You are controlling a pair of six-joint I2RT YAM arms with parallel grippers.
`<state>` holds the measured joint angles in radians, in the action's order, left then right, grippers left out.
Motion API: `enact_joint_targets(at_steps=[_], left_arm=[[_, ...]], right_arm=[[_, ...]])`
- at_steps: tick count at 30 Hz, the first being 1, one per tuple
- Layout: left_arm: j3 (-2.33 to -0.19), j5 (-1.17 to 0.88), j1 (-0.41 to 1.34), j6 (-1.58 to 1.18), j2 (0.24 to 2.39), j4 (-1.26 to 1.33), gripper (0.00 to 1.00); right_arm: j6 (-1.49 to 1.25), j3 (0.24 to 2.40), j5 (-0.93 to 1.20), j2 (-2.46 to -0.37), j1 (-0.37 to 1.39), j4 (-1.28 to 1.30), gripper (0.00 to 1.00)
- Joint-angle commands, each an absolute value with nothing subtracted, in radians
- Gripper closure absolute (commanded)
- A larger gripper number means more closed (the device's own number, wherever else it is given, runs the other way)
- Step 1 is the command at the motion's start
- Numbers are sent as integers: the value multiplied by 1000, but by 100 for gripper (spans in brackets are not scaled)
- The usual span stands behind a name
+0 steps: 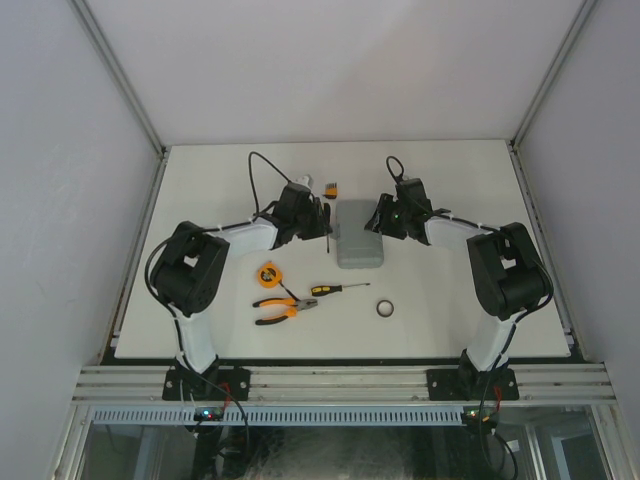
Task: Sort the tools into containers
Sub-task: Open the storage box at the center of the board.
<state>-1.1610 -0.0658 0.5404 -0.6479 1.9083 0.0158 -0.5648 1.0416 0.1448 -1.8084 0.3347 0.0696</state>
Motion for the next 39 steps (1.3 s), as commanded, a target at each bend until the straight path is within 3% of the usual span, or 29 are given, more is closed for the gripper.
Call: enact_joint_targets(at_steps=[1,39], left_arm=[[-1112,-112,534,-663,1830,95,63],[-1118,-156,536,-676,1920,105,65]], right_arm=[[-460,1011,38,-1864,331,270,90],[-454,1023,29,-1874,342,284,90]])
